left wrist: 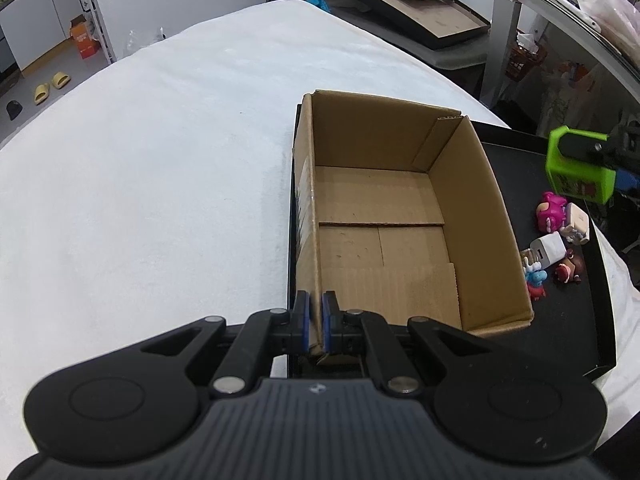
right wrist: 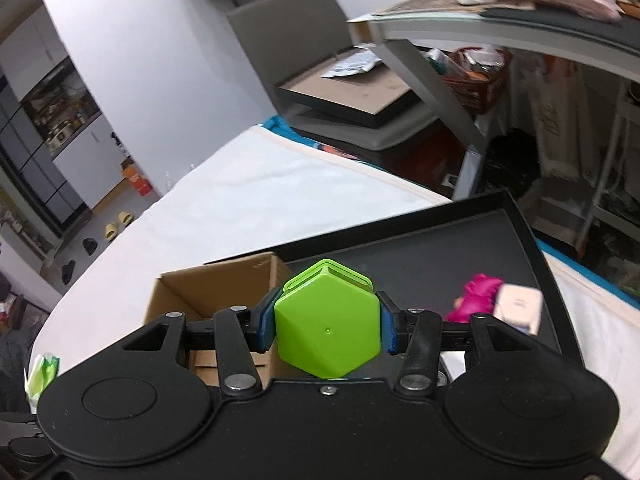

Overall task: Organize rigid objects
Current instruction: 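Lift the green block with the right gripper toward the box while the left gripper grips the box wall, then lower the green block into the box and open the right gripper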

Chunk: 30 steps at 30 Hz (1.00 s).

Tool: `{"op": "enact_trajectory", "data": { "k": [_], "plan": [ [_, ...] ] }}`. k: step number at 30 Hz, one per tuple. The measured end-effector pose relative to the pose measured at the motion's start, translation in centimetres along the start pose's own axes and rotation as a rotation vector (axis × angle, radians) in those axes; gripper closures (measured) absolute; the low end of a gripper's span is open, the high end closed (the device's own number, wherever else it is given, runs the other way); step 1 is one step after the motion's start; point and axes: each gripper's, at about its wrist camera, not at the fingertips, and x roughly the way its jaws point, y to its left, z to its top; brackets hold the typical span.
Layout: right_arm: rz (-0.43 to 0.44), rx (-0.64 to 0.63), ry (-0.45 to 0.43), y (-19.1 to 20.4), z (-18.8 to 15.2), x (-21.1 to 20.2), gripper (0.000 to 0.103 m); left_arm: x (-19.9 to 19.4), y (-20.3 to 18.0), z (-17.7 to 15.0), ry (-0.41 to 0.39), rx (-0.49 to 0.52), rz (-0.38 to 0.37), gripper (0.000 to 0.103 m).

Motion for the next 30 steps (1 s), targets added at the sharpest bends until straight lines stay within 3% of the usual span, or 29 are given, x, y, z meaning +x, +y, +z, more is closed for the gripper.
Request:
{"op": "enact_trajectory", "data": {
  "k": [11,30],
  "plan": [
    [0.078,-0.052,0.007,2.9,0.4,1.8,0.056,0.7,0.8,0.7,0.029,0.002,-0.018,0.097],
    [0.109,-0.238,0.153,8.6,-1.8,7.0,0.055,2.8,2.3,1.6,0.098,-0.014,-0.087,0.094]
  ]
}}
